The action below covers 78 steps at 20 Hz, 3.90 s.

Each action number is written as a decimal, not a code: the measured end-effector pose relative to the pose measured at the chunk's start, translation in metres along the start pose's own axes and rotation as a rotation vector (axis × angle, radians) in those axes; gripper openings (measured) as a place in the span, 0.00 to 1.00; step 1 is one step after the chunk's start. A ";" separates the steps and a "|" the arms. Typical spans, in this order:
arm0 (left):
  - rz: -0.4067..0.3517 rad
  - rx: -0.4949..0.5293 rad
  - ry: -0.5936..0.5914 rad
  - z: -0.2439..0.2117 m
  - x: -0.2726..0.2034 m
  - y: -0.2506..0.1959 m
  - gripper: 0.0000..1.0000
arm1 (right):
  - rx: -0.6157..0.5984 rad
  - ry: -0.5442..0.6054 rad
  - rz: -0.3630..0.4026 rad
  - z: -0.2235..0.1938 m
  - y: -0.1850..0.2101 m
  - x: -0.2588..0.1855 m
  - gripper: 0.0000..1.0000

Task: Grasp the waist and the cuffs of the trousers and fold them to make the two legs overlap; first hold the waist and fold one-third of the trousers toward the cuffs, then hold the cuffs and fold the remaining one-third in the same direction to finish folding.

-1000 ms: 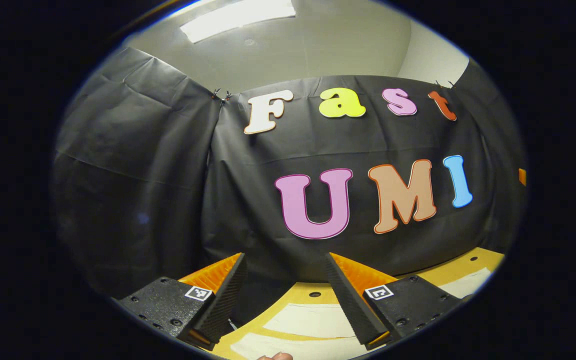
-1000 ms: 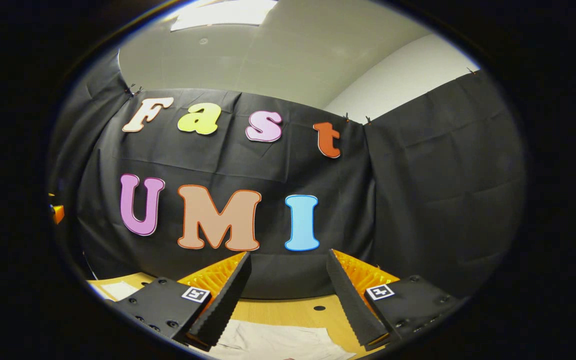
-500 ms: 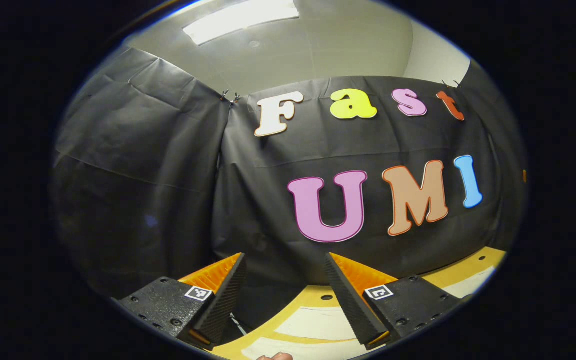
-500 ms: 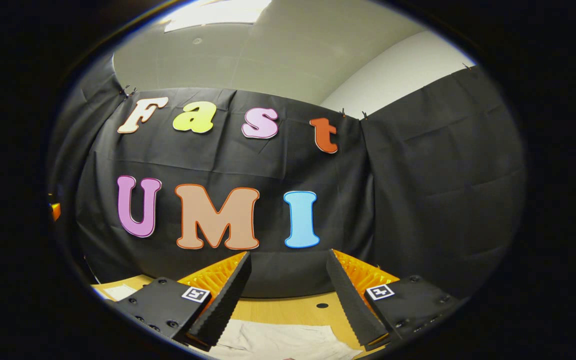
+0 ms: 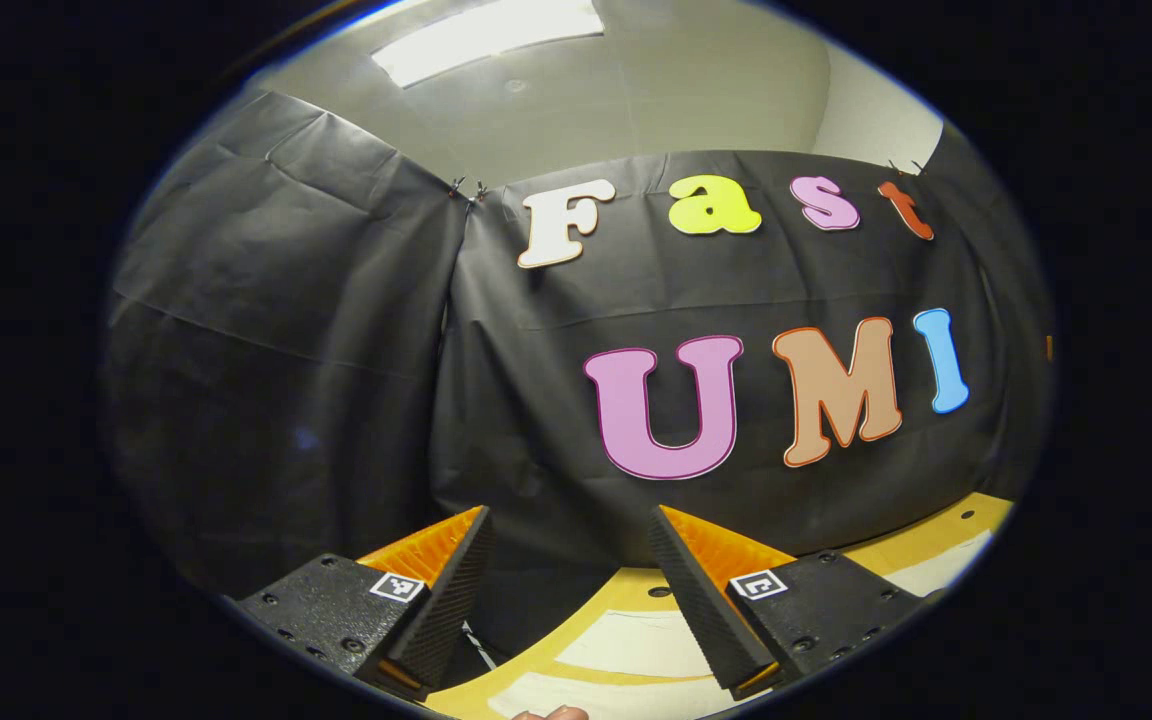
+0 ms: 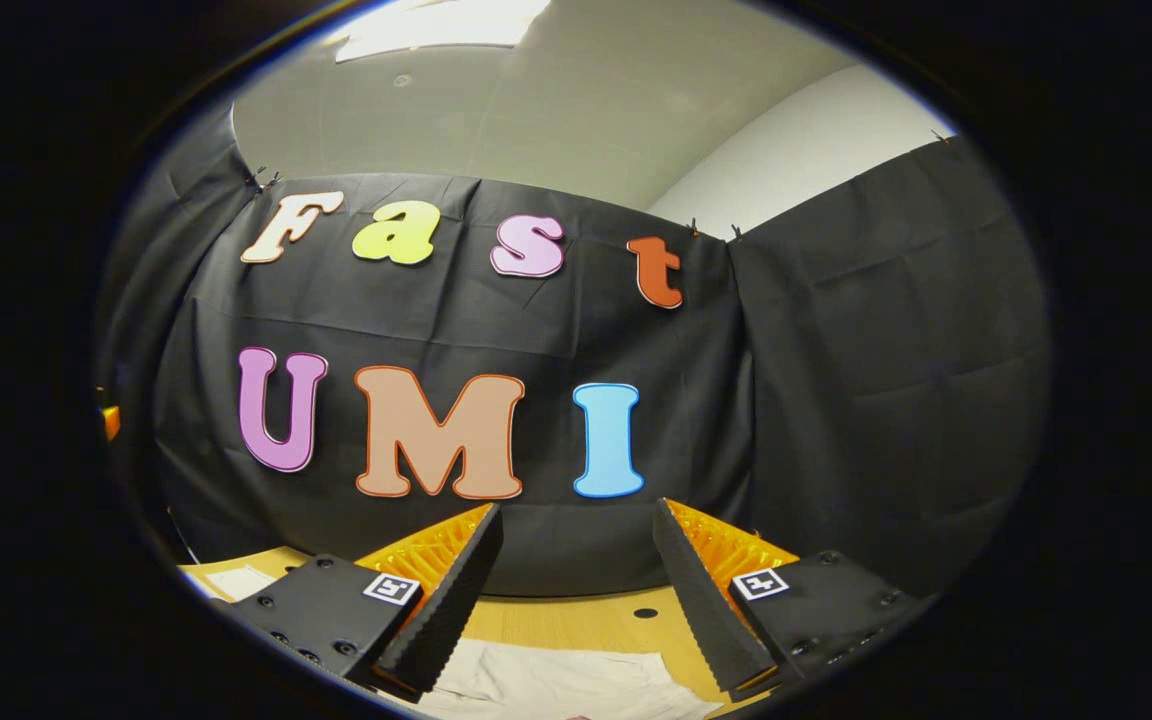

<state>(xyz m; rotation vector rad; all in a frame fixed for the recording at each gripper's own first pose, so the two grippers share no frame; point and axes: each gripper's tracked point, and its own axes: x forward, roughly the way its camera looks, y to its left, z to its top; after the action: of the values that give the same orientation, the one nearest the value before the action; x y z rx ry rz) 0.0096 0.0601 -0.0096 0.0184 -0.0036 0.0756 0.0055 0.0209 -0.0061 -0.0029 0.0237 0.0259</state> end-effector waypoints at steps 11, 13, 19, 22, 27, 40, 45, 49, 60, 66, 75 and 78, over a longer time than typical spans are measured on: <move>-0.191 0.377 0.090 -0.057 -0.030 0.001 0.95 | 0.057 0.047 -0.002 -0.017 0.000 0.005 0.97; -0.238 0.450 0.134 -0.084 -0.050 0.002 0.95 | 0.072 0.053 -0.003 -0.019 0.001 0.006 0.97; -0.507 0.741 0.237 -0.170 -0.094 -0.019 0.95 | 0.087 0.076 -0.016 -0.028 0.000 0.000 0.98; -0.657 0.832 0.329 -0.229 -0.122 -0.024 0.96 | 0.078 0.093 -0.019 -0.033 0.001 -0.005 0.94; -0.824 0.997 0.450 -0.304 -0.157 -0.012 0.96 | 0.039 0.105 -0.037 -0.036 -0.007 -0.021 0.97; -1.160 1.244 0.458 -0.374 -0.160 -0.020 0.92 | -0.080 0.126 -0.169 -0.034 -0.051 -0.064 0.97; -1.219 1.305 0.442 -0.381 -0.149 -0.032 0.82 | -0.101 0.132 -0.192 -0.031 -0.052 -0.078 0.96; -1.272 1.339 0.490 -0.393 -0.150 -0.033 0.59 | -0.177 0.136 -0.183 -0.032 -0.054 -0.084 0.98; -1.250 1.331 0.470 -0.400 -0.151 -0.033 0.00 | -0.660 0.251 -0.068 -0.112 -0.087 -0.107 0.98; -1.236 1.319 0.546 -0.401 -0.148 -0.031 0.00 | -1.011 0.425 0.119 -0.215 -0.121 -0.130 0.98; -1.195 1.316 0.611 -0.403 -0.145 -0.031 0.00 | -1.238 0.564 0.534 -0.334 -0.106 -0.158 1.00; -1.181 1.324 0.628 -0.404 -0.143 -0.033 0.00 | -1.292 0.624 0.620 -0.364 -0.114 -0.165 1.00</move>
<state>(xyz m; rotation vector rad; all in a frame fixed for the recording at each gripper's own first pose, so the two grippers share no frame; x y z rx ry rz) -0.1292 0.0242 -0.4144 1.3060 0.6818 -1.1136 -0.1648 -0.0982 -0.3658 -1.2986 0.6286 0.6562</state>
